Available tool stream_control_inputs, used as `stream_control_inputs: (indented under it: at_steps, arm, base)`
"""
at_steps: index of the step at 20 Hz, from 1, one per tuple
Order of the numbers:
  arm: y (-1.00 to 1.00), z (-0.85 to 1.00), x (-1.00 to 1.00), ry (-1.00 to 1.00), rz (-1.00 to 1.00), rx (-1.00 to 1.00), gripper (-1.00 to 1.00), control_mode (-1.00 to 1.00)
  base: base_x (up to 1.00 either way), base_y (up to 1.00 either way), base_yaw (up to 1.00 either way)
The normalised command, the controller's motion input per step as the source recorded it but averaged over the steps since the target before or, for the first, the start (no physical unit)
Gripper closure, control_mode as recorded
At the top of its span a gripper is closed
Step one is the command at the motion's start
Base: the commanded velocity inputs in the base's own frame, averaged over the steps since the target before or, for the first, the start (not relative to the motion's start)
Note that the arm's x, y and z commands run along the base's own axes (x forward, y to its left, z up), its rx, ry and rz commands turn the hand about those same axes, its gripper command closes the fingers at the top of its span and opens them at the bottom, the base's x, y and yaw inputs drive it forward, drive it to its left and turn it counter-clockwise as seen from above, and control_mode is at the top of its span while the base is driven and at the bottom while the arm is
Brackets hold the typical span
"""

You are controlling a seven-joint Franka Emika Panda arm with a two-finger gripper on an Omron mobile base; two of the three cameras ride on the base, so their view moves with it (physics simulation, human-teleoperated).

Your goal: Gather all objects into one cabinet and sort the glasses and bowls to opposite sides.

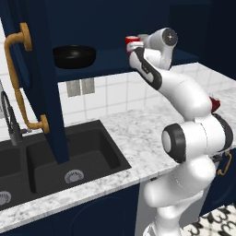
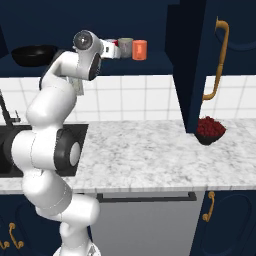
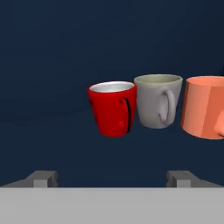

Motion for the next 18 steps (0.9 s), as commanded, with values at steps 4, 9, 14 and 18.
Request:
stream_control_inputs:
  at_steps: [4,9,14,18]
  arm:
    - [0.65,0.14,-0.56,-0.02,0.00,0.08,-1.00,-1.00]
    - [0.65,0.37,-0.19,0.00,0.00,0.15,-1.00,-1.00]
    - [0.66,0.21,-0.23,0.00,0.00,0.15,-1.00,-1.00]
    - [0.57,0.09,-0.35,0.00,0.00,0.13,-1.00,-1.00]
  base:
    - [0.00,0.00,0.00]
    - [0.00,0.00,0.00]
    - [0.00,0.00,0.00]
    - [0.00,0.00,0.00]
